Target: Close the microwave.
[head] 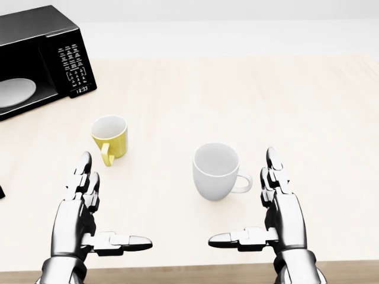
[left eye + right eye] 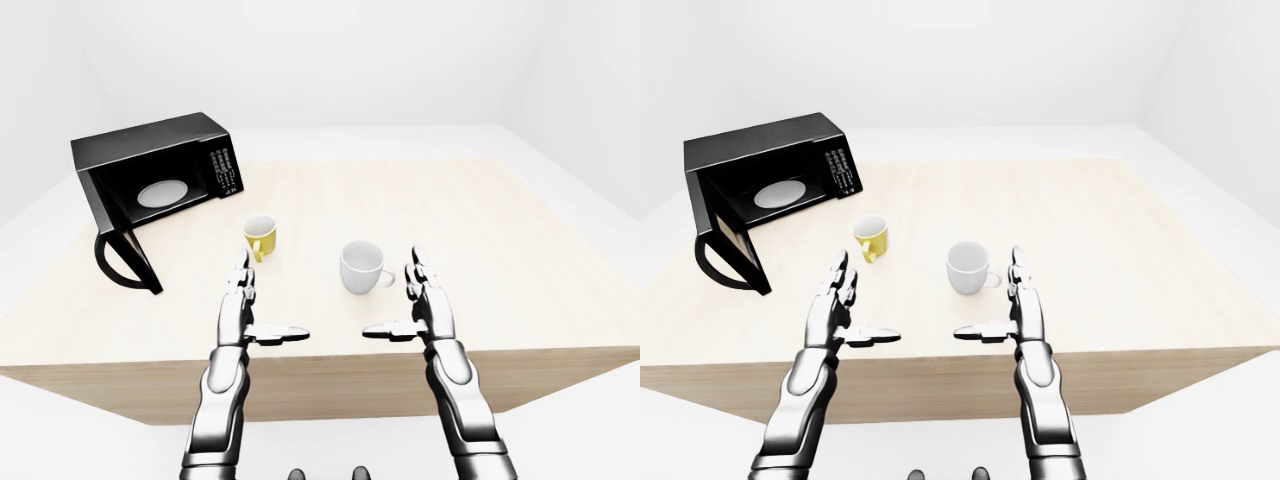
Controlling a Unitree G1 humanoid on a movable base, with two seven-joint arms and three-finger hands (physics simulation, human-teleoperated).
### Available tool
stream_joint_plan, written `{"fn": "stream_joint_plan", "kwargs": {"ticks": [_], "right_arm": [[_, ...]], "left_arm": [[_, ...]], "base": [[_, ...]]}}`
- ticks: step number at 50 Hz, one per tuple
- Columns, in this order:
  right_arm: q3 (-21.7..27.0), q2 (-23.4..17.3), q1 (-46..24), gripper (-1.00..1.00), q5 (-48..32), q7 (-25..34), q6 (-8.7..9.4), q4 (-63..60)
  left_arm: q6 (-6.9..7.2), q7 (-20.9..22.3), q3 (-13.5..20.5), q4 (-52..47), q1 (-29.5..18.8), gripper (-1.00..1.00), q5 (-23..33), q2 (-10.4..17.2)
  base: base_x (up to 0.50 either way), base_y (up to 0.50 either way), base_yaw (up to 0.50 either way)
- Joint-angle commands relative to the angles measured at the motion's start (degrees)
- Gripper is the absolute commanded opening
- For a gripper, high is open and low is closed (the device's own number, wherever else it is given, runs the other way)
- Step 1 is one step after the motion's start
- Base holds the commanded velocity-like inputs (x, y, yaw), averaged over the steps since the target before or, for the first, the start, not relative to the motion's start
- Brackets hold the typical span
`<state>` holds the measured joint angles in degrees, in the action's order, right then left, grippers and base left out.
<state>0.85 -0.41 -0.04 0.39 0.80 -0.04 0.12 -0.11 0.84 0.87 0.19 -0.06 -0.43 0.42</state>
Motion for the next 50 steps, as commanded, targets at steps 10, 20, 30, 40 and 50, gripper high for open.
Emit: {"fn": "stream_joint_plan", "kwargs": {"ticks": [10,20,30,40,50], "right_arm": [[1.2,-0.6,0.1,1.0,0.2,1.0,0.19,0.0],[1.0,-0.5,-0.2,1.0,-0.1,0.8,-0.29,1.2],[1.0,-0.5,0.7,1.0,-0.1,0.6,0.87,-1.5],[0.0,-0.2,6.7,1.0,-1.2,0.7,5.04,-18.0],[-1.9,0.3,12.7,1.0,-3.3,0.8,5.04,-32.5]], "left_arm": [[-0.14,1.5,1.3,-0.3,0.4,1.0,-0.8,0.6],[-0.53,1.5,1.1,0.6,0.1,1.0,-0.5,0.6],[0.89,1.7,1.0,-2.6,1.3,1.0,-0.5,0.6],[5.11,3.3,0.8,-22.5,8.5,1.0,-2.1,0.5],[5.11,5.4,2.2,-40.5,15.3,1.0,-3.8,-0.5]], "base": [[0.0,0.0,0.0],[0.0,0.0,0.0],[0.0,0.0,0.0],[0.0,0.0,0.0],[0.0,0.0,0.0]]}}
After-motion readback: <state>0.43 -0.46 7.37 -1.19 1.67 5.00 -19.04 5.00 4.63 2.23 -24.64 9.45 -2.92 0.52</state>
